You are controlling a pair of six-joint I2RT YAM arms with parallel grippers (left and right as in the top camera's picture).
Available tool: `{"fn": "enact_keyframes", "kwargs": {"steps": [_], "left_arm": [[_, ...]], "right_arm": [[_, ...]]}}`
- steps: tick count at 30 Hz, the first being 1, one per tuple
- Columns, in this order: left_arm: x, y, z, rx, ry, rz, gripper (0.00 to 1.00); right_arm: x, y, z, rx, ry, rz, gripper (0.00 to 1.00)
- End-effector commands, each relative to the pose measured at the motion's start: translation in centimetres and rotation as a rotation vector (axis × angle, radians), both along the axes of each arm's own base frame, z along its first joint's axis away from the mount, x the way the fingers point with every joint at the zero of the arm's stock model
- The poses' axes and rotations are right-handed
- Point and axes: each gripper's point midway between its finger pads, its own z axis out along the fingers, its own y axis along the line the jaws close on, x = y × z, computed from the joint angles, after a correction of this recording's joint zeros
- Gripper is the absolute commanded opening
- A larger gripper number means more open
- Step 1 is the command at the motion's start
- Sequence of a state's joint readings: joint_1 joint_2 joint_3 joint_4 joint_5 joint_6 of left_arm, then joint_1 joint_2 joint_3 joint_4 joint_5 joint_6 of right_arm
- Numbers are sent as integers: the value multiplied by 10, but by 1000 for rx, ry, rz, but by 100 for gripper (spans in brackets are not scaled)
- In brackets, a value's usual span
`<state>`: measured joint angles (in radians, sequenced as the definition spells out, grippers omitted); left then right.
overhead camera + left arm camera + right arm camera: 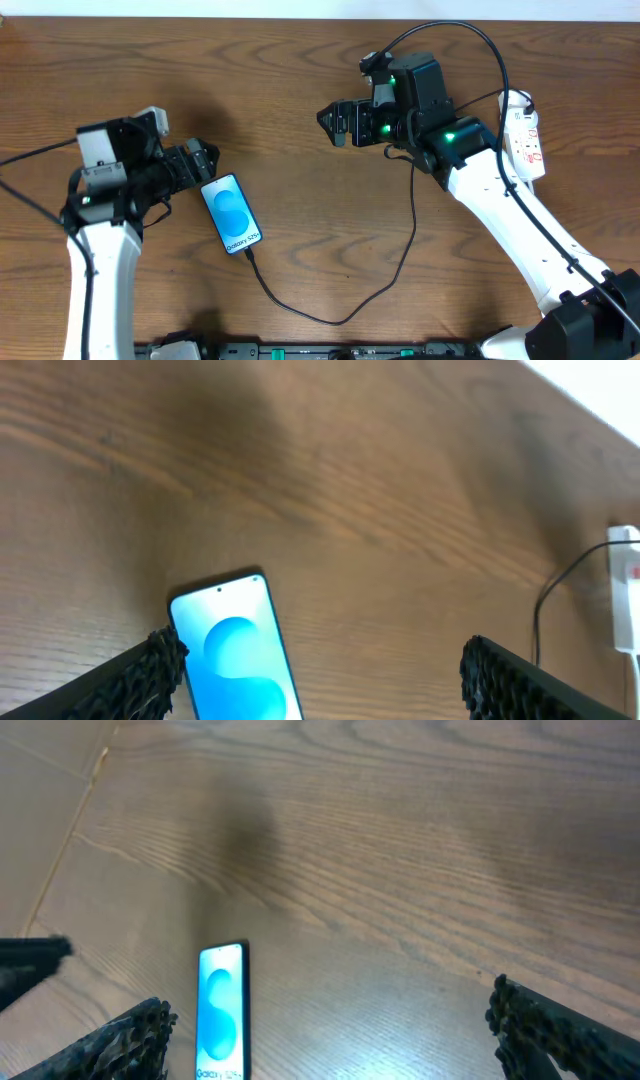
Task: Plug charger to phone and switch on socket
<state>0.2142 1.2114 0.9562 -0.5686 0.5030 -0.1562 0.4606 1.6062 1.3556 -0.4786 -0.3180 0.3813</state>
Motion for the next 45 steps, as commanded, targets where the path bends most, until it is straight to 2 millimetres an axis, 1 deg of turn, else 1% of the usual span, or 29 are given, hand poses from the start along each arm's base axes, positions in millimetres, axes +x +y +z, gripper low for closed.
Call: {"fn": "enact_keyframes", "kwargs": {"steps": [1, 4, 7, 11, 13, 16, 20, 23, 27, 28, 31, 35, 38, 41, 43, 45], "left_arm": [[-1, -1, 21, 13, -70, -14, 90], [-2, -2, 27, 18, -92, -14, 90], [-3, -1, 26, 18, -87, -13, 90], [-4, -1, 24, 18, -77, -12, 90], [-5, -2, 24, 17, -73, -12, 90], [-5, -2, 24, 17, -73, -12, 90], [-5, -2, 24, 17, -73, -13, 90], [-5, -2, 24, 17, -73, -12, 90], [-5, -2, 24, 17, -73, -12, 90], [-5, -2, 24, 17, -73, -13, 90], [-5, -2, 24, 17, -73, -12, 90], [-5, -2, 24, 17, -73, -13, 90], [-5, -2, 24, 17, -73, -12, 90], [-5, -2, 24, 17, -73, -12, 90], [-5, -2, 24, 17, -73, -13, 91], [-5, -2, 24, 17, -73, -13, 90]], "right_arm": [[-7, 3, 5, -9, -4, 24, 99], [-11, 1, 0, -21, 21, 23, 99], [-14, 2, -1, -16, 36, 35, 99], [-14, 4, 4, 23, 37, 63, 99], [-13, 1, 9, 49, 33, 93, 99], [-9, -8, 18, 93, 32, 114, 99], [2, -33, 39, 174, 21, 125, 99], [11, -59, 60, 216, -5, 121, 99], [18, -103, 88, 196, -35, 68, 99], [18, -115, 97, 181, -44, 53, 99], [15, -143, 119, 142, -76, 24, 99], [9, -181, 144, 96, -116, -36, 99], [8, -214, 153, 53, -139, -108, 99], [7, -249, 157, 19, -152, -186, 99], [5, -272, 154, 2, -148, -231, 99], [3, -293, 146, -8, -126, -269, 99]]}}
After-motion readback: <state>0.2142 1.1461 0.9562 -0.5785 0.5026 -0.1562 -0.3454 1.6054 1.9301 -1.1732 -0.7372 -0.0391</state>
